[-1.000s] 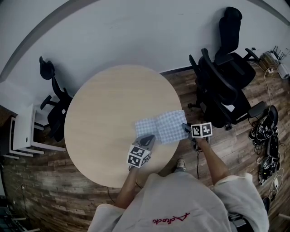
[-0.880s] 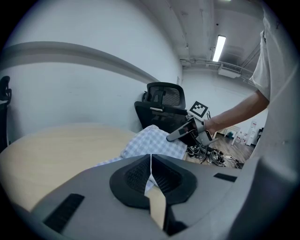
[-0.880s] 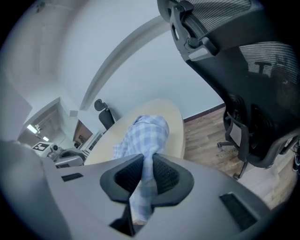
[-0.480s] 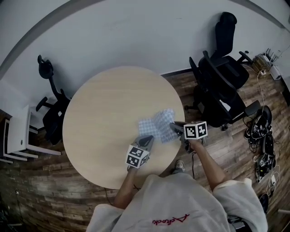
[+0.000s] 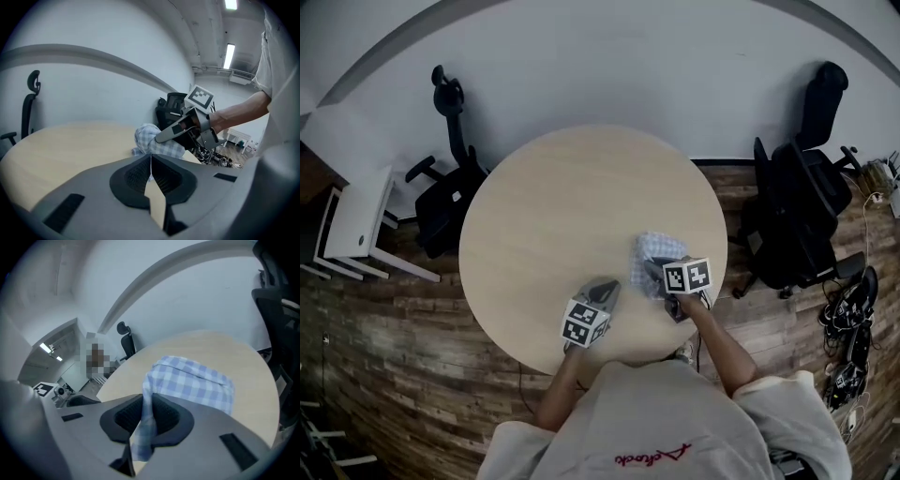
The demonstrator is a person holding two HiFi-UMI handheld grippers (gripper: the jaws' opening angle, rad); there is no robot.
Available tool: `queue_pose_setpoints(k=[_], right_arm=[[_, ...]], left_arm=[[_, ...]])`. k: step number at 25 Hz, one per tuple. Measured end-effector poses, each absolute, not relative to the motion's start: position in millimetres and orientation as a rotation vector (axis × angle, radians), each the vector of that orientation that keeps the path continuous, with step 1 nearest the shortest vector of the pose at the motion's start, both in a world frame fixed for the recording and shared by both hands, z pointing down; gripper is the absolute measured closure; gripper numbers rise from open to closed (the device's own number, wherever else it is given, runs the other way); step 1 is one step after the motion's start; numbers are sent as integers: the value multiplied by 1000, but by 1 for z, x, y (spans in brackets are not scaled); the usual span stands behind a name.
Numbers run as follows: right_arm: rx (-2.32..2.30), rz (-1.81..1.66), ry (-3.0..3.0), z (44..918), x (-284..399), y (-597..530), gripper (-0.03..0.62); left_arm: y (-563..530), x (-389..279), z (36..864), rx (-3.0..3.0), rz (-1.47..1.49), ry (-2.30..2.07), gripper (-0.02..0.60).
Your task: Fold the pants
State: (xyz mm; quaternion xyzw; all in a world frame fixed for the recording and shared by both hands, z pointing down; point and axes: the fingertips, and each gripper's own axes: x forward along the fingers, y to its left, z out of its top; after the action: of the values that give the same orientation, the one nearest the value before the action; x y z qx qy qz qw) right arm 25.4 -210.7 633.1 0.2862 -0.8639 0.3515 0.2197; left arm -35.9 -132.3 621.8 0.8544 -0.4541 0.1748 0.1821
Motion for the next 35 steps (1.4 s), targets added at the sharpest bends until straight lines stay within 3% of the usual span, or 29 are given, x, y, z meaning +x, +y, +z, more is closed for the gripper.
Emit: queue_pose_setpoints(k=[12,16,19,24,27,32,35], right_arm=[[742,793,-2155,733,-60,-194,514],[704,829,-2190,731,-65,-189,501],[690,813,-2267,715,-69,-180,430],[794,728,-2414,678,-57,-172,428],[854,678,-2444,662,-39,-160,440],[981,520,-2456,646,7,-139,529],[1025,485,-2470,637,31,-125,551]], left_arm=[[-86,-148,636,2213,490,-1487,546],[-80,-147,637,2221,472,-1474,546],[-80,-136,634,2267,463,-1438,546],[-80,-116,631,2332,445,-1358,546],[-81,-102,630,2363,414,-1300,546],[-86,-61,633,2414,379,-1193,546],[-80,-36,634,2428,375,-1145,546]])
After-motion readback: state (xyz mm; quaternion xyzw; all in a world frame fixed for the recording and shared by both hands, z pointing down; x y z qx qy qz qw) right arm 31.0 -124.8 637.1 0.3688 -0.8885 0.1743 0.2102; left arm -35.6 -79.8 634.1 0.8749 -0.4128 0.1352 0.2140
